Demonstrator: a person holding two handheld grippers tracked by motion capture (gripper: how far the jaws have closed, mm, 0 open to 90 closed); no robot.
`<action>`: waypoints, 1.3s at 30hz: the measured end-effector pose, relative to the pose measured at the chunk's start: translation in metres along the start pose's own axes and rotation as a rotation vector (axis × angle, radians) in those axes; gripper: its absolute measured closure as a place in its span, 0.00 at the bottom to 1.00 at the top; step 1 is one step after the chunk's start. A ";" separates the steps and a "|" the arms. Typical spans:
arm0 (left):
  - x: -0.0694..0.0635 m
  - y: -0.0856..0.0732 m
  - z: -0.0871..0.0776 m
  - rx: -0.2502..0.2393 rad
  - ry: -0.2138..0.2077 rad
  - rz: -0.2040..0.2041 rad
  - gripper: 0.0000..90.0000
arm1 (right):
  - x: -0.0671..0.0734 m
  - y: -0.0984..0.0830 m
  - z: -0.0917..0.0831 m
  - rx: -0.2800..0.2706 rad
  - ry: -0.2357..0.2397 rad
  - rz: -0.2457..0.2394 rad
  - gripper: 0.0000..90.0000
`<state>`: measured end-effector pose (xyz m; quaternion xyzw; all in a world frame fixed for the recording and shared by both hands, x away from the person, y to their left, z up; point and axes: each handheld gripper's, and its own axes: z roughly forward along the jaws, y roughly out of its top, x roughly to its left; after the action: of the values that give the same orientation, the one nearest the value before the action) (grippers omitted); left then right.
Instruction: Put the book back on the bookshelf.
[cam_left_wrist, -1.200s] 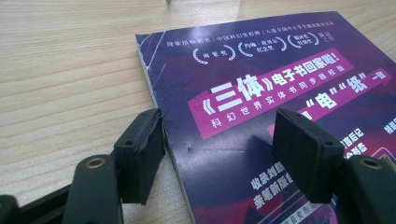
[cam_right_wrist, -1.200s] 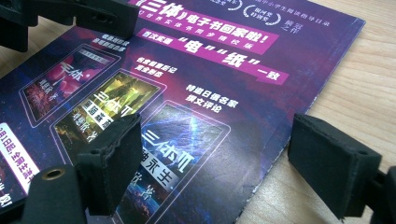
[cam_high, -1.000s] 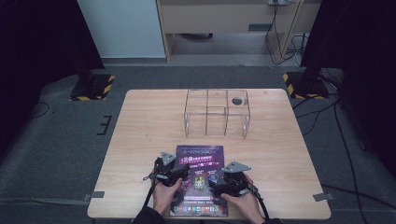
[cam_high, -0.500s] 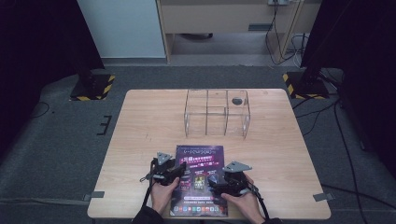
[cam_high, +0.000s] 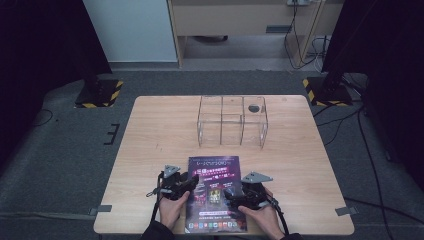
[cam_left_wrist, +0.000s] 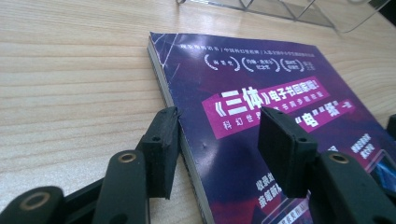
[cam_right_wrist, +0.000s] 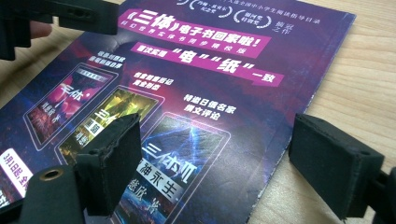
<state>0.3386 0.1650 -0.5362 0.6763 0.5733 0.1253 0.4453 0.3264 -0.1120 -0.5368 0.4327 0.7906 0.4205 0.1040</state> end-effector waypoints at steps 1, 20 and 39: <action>0.000 0.000 -0.001 -0.004 -0.005 -0.001 0.54 | 0.000 0.000 0.000 -0.002 0.000 0.004 0.19; -0.033 0.005 -0.014 -0.047 -0.163 0.117 0.56 | -0.001 0.000 0.000 0.000 -0.003 -0.005 0.20; -0.021 0.005 -0.002 0.018 -0.088 0.064 0.77 | -0.002 0.000 -0.001 -0.008 -0.005 0.021 0.23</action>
<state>0.3336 0.1474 -0.5237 0.7031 0.5322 0.1044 0.4599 0.3269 -0.1147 -0.5368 0.4415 0.7840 0.4239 0.1032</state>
